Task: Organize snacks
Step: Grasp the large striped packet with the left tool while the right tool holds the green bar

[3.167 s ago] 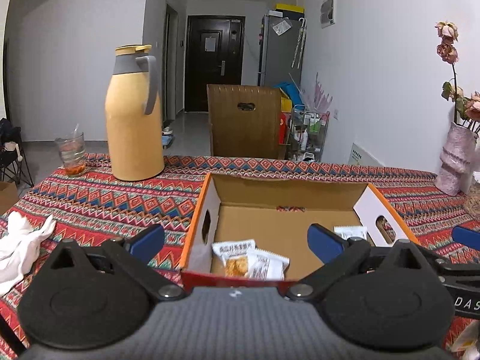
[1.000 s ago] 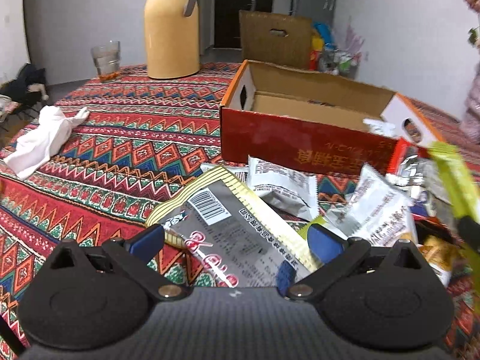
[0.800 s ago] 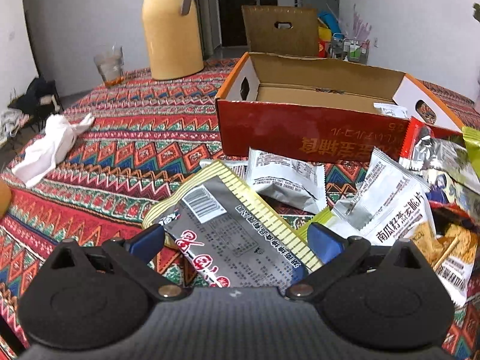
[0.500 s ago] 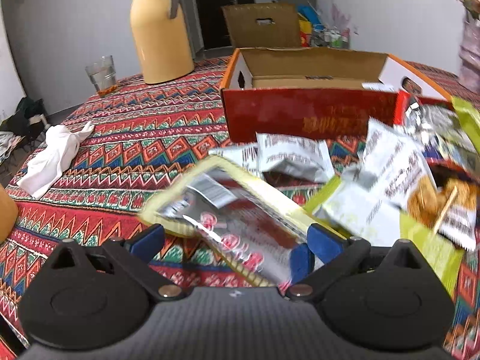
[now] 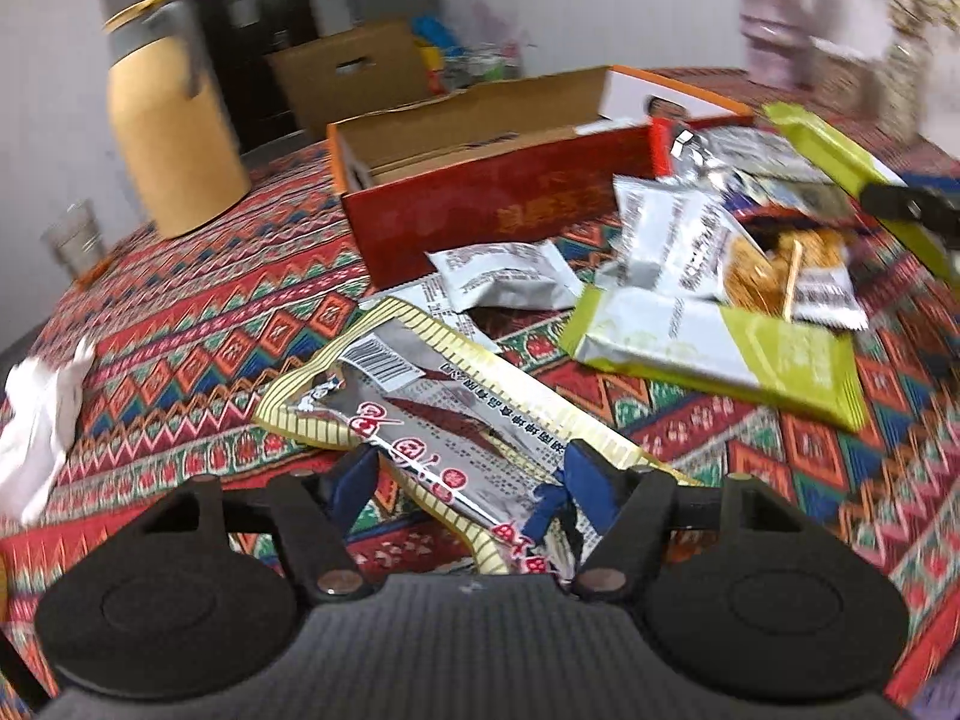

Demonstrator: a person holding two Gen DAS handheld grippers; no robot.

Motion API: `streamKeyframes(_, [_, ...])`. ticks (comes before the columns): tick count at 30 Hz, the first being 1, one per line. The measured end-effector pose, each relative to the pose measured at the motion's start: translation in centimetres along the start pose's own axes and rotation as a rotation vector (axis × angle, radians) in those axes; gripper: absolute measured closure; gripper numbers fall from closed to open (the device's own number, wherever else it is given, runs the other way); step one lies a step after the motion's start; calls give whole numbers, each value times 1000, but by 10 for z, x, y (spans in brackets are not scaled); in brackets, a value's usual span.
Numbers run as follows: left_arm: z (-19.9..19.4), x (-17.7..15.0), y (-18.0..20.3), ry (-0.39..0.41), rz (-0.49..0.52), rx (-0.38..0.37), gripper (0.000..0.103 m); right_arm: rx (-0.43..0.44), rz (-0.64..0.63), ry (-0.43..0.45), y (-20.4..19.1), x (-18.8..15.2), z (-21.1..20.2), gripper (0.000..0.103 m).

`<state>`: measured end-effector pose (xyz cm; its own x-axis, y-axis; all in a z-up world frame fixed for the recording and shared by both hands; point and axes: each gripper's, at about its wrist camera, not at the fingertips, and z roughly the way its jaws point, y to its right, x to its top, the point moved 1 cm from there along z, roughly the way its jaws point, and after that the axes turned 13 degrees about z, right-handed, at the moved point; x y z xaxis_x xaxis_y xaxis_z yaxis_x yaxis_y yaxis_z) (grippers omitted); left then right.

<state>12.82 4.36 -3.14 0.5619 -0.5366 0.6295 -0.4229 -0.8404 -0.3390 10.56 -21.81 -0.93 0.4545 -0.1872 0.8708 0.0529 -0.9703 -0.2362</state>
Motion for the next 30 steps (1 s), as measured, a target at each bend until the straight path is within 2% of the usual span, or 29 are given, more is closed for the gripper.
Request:
streamKeyframes(3, [-2,-5,-8,6,50,-31,38,-13,-5,0,-2,0,-1,66])
streamKeyframes(6, [-5,-5,-19,10,6,-24,34,-22,-10,2,-6,0,-1,66])
streamKeyframes(7, [-8,-4,-20,21,-18,-21,30,-23,-12,3,-7,0,-1,66])
streamKeyframes(9, [-15,0,-21,59,-91,6,8,-24,-12,6,-7,0,-1,66])
streamKeyframes(11, [-19,8,-18,77,-151,59,2,-25,-14,6,-8,1,0,66])
streamKeyframes(16, [-7,28,-11,6,-312,170,1,-19,-15,-3,-8,0,3,66])
streamKeyframes(20, [15,32,-9,-90,-392,239,1,-11,-3,-6,-3,-1,3,66])
streamKeyframes(24, [32,24,-7,-178,-424,260,1,-2,13,-4,3,0,3,66])
streamKeyframes(27, [36,18,-5,-188,-422,261,2,6,23,-8,7,0,4,66])
streamKeyframes(28, [34,17,-5,-183,-419,254,4,8,25,-9,7,-1,5,66])
streamKeyframes(29, [33,16,-6,-172,-419,234,12,11,27,-10,7,-1,5,66])
streamKeyframes(30, [31,16,-5,-160,-420,212,25,13,30,-10,8,-1,5,66])
